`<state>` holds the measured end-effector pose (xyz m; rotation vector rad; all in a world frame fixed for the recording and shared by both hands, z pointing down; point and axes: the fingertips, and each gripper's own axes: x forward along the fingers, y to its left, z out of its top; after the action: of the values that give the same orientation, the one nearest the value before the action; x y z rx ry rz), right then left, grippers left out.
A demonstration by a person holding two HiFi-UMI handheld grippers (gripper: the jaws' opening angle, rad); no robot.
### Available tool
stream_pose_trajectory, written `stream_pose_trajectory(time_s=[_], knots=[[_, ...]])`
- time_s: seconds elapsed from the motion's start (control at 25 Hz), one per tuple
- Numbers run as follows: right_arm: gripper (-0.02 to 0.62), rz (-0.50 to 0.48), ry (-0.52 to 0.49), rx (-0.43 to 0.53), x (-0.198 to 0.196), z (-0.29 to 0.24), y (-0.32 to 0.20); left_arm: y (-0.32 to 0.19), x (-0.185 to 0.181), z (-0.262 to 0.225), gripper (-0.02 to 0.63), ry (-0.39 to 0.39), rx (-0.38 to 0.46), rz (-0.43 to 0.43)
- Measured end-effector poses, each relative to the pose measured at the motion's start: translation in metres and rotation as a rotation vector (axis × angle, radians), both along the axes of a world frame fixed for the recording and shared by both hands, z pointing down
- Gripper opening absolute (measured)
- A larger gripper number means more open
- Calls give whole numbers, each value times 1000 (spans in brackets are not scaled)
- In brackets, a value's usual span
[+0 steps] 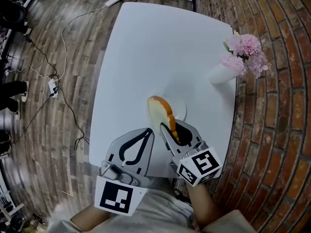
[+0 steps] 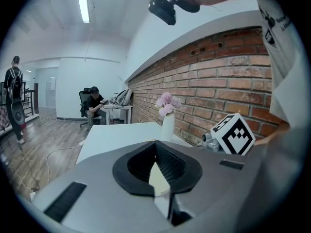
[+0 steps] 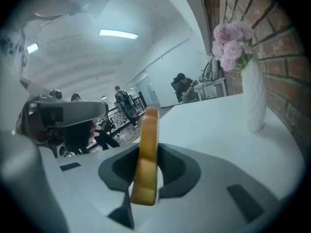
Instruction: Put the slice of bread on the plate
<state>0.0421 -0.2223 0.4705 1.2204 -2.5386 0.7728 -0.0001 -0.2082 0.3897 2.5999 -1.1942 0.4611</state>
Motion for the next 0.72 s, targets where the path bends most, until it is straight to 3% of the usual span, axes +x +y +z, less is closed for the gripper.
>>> stream_pose_trajectory(time_s=[0.24, 0.6, 0.72], knots=[[97, -14, -48, -87, -1, 17, -5, 2, 1, 6, 11, -9, -18, -2], [101, 13, -199, -211, 3, 35, -18, 6, 7, 13, 11, -16, -37, 8], [103, 20, -175, -227, 7, 43, -23, 5, 6, 12, 11, -11, -42, 6]])
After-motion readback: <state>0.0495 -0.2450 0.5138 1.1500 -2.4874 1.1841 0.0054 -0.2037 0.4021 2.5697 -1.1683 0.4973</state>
